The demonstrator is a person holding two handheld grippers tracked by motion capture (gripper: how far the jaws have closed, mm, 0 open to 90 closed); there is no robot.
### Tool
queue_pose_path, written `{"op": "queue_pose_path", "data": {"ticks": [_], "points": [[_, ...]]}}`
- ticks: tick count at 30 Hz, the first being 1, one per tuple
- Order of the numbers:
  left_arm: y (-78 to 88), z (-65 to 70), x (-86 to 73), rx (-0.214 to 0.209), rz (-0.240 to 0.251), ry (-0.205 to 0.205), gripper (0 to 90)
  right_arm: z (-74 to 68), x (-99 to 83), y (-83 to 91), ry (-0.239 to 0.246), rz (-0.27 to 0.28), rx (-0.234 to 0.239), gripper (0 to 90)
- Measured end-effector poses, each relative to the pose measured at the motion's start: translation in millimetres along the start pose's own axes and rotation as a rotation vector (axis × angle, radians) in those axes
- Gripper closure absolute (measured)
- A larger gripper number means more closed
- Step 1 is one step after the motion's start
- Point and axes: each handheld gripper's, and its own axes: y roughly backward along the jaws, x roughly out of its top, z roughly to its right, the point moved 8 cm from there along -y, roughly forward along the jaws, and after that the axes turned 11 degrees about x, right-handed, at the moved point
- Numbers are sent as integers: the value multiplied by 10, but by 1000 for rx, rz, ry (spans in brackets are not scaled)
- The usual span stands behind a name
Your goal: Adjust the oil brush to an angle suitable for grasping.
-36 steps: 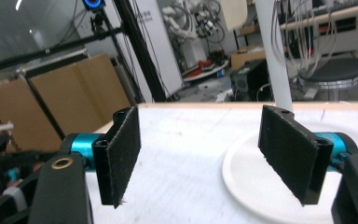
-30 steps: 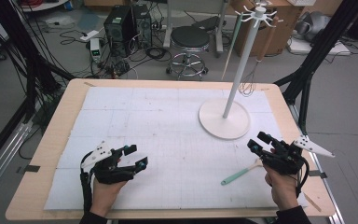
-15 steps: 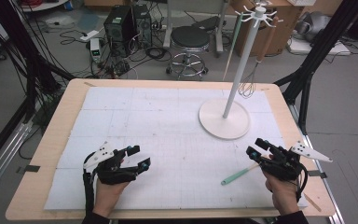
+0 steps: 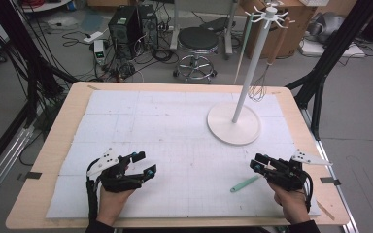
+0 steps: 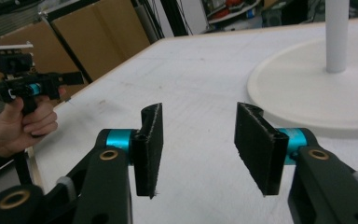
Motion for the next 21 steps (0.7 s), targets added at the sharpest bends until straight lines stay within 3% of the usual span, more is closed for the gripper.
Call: {"op": "queue_pose_path", "data": {"ticks": [5, 10, 15, 21], "points": [[-3, 0, -9, 1, -7, -5, 281, 17, -58, -7, -5, -21, 10, 641], [-5, 1, -11, 2, -6, -5, 281, 62, -127, -41, -60, -33, 38, 722], [8, -6, -2, -2, 1, -2, 282, 54, -181, -67, -84, -66, 55, 779], [10, -7, 3, -1, 4, -6, 282, 67, -215, -62, -115, -66, 62, 852]]}}
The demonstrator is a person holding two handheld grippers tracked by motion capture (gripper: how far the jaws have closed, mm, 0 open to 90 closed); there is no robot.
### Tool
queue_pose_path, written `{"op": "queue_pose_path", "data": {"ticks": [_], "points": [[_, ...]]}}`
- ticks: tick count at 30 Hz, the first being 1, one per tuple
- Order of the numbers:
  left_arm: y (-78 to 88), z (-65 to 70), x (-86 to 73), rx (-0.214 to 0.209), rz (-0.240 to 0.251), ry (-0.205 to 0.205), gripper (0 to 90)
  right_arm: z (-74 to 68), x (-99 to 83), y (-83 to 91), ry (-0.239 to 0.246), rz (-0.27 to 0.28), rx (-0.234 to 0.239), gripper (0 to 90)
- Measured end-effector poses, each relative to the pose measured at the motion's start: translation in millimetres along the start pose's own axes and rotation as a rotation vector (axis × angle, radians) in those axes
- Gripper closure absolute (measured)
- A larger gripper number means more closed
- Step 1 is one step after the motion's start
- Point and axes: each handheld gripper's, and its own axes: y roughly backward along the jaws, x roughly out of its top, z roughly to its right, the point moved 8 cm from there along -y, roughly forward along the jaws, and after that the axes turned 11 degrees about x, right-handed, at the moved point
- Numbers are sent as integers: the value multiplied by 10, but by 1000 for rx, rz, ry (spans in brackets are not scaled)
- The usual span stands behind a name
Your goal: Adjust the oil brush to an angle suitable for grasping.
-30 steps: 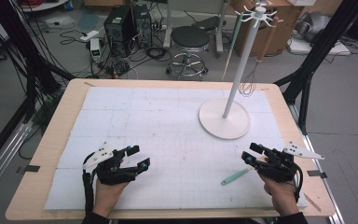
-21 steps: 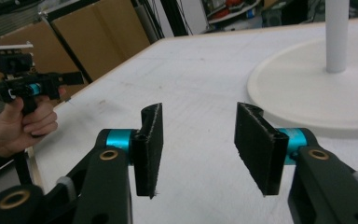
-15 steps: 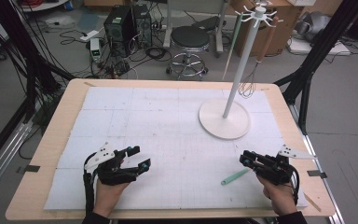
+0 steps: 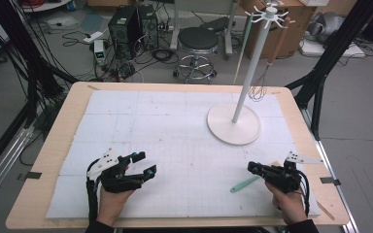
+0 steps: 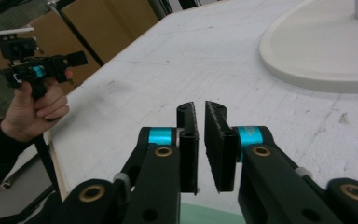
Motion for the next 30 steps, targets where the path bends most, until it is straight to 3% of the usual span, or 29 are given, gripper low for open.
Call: {"op": "queue_pose_path", "data": {"ticks": [10, 30], "points": [[0, 9, 5, -1, 4, 0, 283, 26, -11, 21, 3, 0, -10, 894], [3, 31, 27, -5, 15, -2, 283, 67, -238, 44, -78, -64, -11, 894]]}}
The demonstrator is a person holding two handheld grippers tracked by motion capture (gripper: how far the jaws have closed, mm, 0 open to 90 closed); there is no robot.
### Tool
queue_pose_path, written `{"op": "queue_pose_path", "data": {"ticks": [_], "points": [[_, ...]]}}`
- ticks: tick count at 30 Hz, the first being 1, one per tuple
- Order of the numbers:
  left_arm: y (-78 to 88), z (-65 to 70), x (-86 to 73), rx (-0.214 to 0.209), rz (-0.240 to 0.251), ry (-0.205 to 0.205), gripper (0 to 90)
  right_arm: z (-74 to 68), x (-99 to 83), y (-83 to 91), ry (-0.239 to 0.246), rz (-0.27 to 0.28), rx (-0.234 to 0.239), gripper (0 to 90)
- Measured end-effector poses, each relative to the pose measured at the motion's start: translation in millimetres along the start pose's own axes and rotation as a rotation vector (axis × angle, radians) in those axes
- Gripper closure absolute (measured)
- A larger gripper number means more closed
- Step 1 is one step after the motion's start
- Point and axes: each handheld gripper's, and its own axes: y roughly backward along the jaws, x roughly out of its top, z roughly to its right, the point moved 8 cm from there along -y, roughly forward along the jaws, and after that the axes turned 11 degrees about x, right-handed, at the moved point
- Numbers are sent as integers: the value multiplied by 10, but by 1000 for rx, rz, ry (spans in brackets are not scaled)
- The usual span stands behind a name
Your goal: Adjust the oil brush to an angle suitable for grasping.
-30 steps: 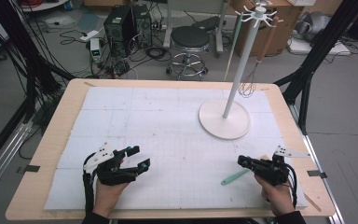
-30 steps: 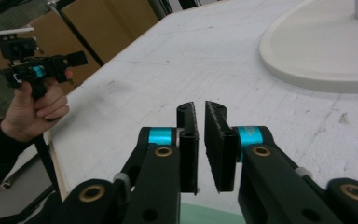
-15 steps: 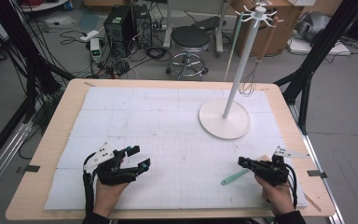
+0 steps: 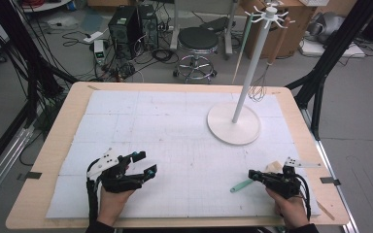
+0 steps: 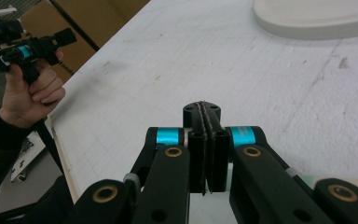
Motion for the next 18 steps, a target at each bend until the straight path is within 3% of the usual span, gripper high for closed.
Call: {"op": "queue_pose_path", "data": {"ticks": [6, 18], "points": [[-7, 6, -7, -2, -4, -3, 284, -19, -39, 5, -14, -16, 13, 894], [13, 3, 10, 0, 6, -1, 284, -7, -78, -13, -29, -44, -13, 894]]}}
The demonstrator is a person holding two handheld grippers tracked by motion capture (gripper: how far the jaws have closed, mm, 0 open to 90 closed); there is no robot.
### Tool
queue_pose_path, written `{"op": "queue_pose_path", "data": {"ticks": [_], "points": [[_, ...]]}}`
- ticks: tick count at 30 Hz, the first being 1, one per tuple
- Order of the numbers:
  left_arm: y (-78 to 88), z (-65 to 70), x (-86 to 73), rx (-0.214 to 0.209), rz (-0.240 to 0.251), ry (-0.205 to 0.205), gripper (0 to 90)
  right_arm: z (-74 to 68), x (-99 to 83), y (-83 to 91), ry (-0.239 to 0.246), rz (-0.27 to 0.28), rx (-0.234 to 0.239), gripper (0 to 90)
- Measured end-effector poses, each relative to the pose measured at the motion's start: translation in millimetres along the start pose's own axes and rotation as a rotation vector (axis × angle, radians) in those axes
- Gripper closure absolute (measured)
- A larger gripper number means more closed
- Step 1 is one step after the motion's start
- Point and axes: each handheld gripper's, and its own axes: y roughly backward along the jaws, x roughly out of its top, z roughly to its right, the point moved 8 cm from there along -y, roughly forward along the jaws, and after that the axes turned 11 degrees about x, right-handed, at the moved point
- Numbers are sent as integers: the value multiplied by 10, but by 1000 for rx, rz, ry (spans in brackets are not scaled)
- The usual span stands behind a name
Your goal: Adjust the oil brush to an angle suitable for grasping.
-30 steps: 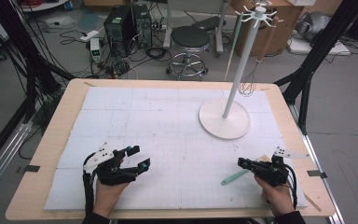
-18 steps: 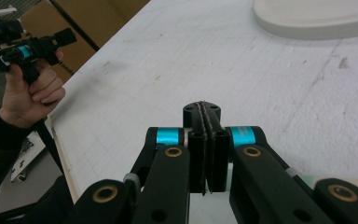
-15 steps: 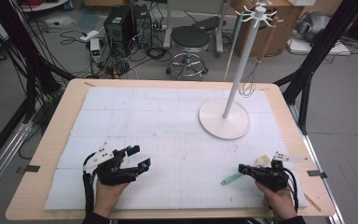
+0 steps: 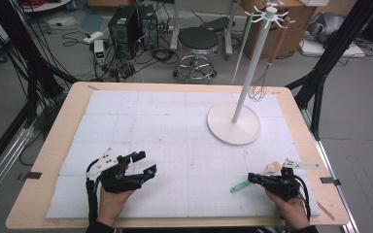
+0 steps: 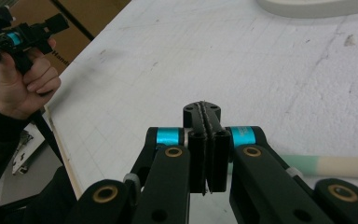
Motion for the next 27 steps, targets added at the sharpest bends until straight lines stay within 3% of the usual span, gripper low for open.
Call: {"op": "queue_pose_path", "data": {"ticks": [15, 27], "points": [[29, 29, 45, -7, 19, -2, 286, -48, -162, 6, -18, -66, -27, 894], [37, 25, 59, -8, 26, -3, 287, -31, -150, -23, -41, -106, -56, 895]]}}
